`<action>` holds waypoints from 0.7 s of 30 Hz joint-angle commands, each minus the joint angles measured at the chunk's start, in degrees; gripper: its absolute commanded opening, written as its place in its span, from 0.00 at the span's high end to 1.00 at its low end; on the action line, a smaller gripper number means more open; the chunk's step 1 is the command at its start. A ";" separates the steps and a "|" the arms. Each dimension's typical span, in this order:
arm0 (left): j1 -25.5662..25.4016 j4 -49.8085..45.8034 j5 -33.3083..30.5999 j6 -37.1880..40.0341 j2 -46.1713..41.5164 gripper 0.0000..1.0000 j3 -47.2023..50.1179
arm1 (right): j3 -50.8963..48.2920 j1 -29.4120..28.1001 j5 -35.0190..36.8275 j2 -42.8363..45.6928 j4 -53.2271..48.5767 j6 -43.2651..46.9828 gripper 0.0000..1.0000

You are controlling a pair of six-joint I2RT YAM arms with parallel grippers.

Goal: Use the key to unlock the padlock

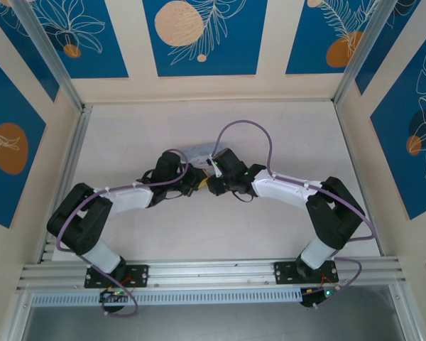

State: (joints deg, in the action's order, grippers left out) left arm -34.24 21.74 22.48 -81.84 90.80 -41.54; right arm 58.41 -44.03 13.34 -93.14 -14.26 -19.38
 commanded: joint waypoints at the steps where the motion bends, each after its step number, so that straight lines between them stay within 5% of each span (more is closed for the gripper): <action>1: 0.04 0.66 3.34 1.42 -1.42 1.00 -1.78 | 2.47 0.44 0.07 -0.37 2.47 0.38 0.80; 10: -0.02 0.28 3.31 1.83 -1.20 1.00 -1.88 | 1.58 2.71 -6.10 1.04 4.34 -1.78 0.90; 15: 0.10 -1.02 2.70 3.40 -0.95 1.00 -1.89 | -2.73 3.84 -11.36 5.87 5.56 -3.78 0.59; 21: -0.02 -7.95 1.68 11.38 -0.33 1.00 -3.27 | -10.25 6.19 -13.89 12.97 7.35 -11.20 0.54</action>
State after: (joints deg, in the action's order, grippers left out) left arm -33.87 17.91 22.94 -76.20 90.80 -42.26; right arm 50.94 -38.87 2.52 -82.91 -9.13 -25.45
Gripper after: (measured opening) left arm 0.095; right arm 0.461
